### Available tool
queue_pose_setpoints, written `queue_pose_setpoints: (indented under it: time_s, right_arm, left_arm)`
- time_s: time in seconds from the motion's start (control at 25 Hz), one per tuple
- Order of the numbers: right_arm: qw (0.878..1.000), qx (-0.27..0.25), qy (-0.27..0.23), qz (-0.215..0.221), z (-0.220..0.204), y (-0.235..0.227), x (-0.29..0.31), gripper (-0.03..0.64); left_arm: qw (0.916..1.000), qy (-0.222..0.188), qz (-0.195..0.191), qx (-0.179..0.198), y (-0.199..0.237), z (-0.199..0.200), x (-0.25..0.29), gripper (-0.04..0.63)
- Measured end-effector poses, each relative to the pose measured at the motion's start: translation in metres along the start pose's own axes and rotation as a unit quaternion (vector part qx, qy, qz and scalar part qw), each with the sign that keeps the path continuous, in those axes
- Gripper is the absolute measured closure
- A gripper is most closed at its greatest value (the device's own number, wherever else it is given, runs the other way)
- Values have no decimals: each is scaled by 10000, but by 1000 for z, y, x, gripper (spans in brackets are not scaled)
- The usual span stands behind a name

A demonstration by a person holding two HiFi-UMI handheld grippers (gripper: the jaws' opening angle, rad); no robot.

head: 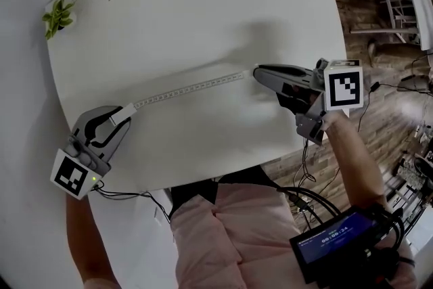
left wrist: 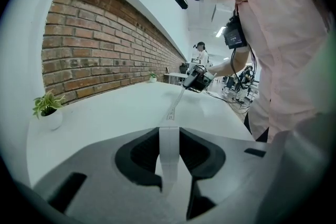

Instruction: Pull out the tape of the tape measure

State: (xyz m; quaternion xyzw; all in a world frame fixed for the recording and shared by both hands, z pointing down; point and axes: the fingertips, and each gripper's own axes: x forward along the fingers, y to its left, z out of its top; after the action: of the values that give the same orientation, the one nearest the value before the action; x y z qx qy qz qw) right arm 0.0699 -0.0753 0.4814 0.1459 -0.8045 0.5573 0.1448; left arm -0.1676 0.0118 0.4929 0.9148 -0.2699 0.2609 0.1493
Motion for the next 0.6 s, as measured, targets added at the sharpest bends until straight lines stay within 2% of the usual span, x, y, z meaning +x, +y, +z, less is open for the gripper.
queue_pose_setpoints:
  time_s: [0.24, 0.6]
  right_arm:
    - [9999, 61, 87, -63, -3, -17, 8, 581]
    - [9996, 94, 174, -206, -3, -31, 21, 578]
  left_arm:
    - [9999, 127, -75, 77, 5, -3, 4, 491]
    - [9996, 68, -148, 236, 19, -4, 9, 491]
